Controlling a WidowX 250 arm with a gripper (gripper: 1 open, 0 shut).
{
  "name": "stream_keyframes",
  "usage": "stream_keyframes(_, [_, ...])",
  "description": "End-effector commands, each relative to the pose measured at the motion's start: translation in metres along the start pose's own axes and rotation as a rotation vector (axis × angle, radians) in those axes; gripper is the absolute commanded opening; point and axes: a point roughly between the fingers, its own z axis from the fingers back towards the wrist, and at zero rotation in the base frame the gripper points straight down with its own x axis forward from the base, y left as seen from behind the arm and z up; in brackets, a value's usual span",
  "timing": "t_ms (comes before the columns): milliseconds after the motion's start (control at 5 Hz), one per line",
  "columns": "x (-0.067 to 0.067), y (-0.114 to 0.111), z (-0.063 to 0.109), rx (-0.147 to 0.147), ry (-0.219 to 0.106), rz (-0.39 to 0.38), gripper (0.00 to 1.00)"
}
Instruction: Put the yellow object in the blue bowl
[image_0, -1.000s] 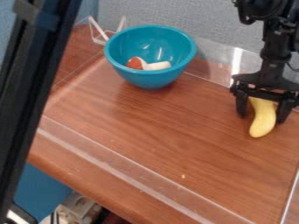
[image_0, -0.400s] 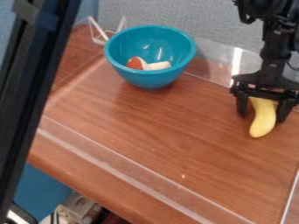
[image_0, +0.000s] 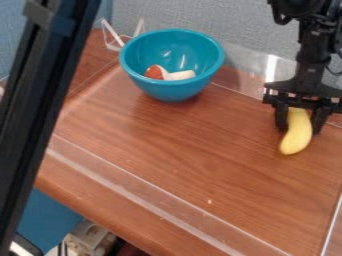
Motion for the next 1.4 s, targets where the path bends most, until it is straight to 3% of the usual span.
stream_keyframes(0, [0.008, 0.009, 0.026, -0.067, -0.032, 0.020, 0.00])
stream_keyframes(200, [0.011, 0.017, 0.052, -0.132, -0.054, 0.054, 0.00])
stream_keyframes(400, [0.017, 0.040, 0.075, -0.186, -0.077, 0.114, 0.00])
stream_keyframes(600, [0.023, 0.082, 0.102, -0.229, -0.095, 0.140, 0.00])
stream_keyframes(800, [0.025, 0.098, 0.099, -0.233, -0.093, 0.121, 0.00])
stream_keyframes(1200, [0.029, 0.101, 0.106, -0.239, -0.094, 0.081, 0.00])
